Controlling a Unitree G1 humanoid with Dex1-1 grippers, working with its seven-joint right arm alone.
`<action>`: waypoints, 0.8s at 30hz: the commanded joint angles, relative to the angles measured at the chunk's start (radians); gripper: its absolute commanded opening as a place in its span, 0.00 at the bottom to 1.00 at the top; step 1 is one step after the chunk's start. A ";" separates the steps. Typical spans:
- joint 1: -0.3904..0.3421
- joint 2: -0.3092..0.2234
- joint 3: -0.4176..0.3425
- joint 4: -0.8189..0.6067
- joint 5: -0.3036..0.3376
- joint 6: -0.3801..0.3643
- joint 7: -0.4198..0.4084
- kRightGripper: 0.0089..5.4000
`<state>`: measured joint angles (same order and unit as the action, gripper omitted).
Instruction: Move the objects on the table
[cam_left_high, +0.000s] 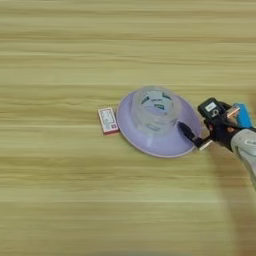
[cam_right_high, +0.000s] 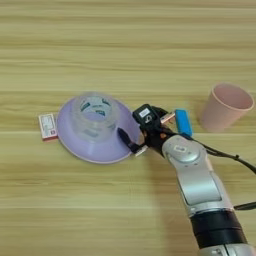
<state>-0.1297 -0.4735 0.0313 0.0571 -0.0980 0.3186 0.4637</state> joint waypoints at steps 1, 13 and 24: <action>-0.028 -0.057 -0.040 -0.015 -0.018 -0.008 -0.020 1.00; -0.024 -0.109 -0.096 0.028 -0.050 -0.019 -0.050 1.00; -0.009 -0.120 -0.130 0.035 -0.047 -0.023 -0.053 1.00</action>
<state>-0.1105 -0.5436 -0.0721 0.1153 -0.1347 0.3088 0.4307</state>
